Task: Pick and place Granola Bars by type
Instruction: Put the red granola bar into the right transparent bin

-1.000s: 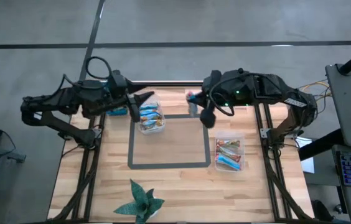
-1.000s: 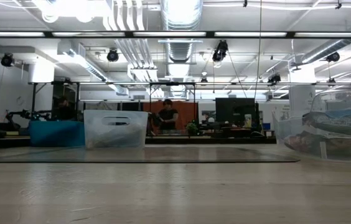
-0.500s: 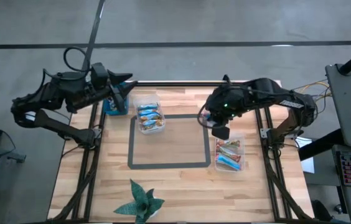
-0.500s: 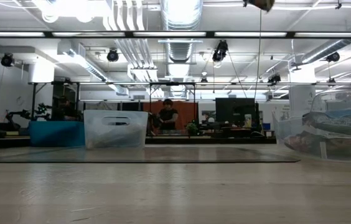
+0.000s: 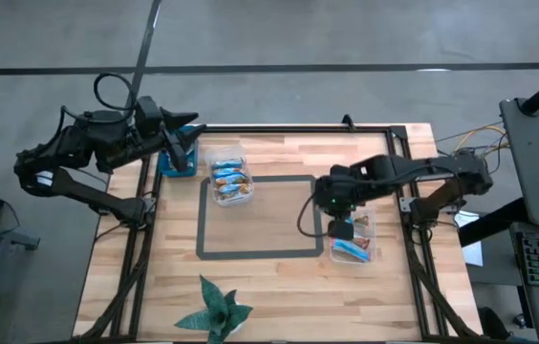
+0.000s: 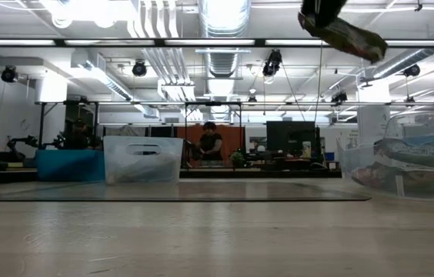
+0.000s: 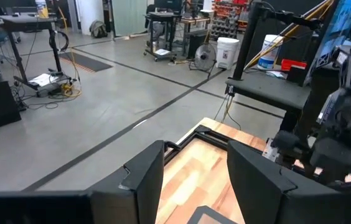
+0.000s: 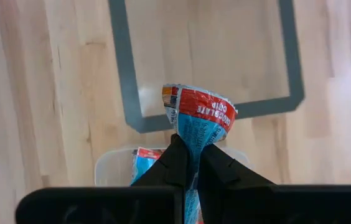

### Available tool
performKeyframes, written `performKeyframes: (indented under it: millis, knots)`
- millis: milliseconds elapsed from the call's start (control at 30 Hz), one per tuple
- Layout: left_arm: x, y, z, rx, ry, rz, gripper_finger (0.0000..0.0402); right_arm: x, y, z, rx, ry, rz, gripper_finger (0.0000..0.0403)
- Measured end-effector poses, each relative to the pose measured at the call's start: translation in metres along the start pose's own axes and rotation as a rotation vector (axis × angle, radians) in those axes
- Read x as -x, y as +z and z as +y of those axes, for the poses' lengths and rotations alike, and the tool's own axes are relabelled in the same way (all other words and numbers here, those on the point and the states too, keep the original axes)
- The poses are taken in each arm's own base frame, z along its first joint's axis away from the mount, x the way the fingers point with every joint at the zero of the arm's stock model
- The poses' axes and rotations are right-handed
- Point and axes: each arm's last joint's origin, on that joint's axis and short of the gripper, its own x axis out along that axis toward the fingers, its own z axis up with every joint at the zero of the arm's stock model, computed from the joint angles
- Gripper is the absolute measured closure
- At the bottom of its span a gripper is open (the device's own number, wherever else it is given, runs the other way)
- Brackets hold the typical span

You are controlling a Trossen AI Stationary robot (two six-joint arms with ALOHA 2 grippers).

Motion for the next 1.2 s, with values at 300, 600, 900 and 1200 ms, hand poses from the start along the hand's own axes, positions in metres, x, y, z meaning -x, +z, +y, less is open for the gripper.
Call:
performKeyframes:
  millis: [300,600,900,1200]
  knots:
    - [0.001,0.000,0.001,-0.003,-0.005,0.003,0.0243,-0.051,-0.044,-0.005,0.056,0.010,0.062,0.0394]
    - [0.003,-0.007,0.001,-0.009,-0.075,0.079,0.0243,-0.102,-0.084,-0.012,0.116,0.046,0.145,0.0395]
    - [0.002,-0.008,0.001,0.017,-0.076,0.093,0.0243,-0.144,-0.109,-0.017,0.169,0.074,0.173,0.0395]
    - [0.002,-0.008,0.000,0.028,-0.084,0.095,0.0243,-0.157,-0.117,-0.023,0.144,0.080,0.176,0.0385]
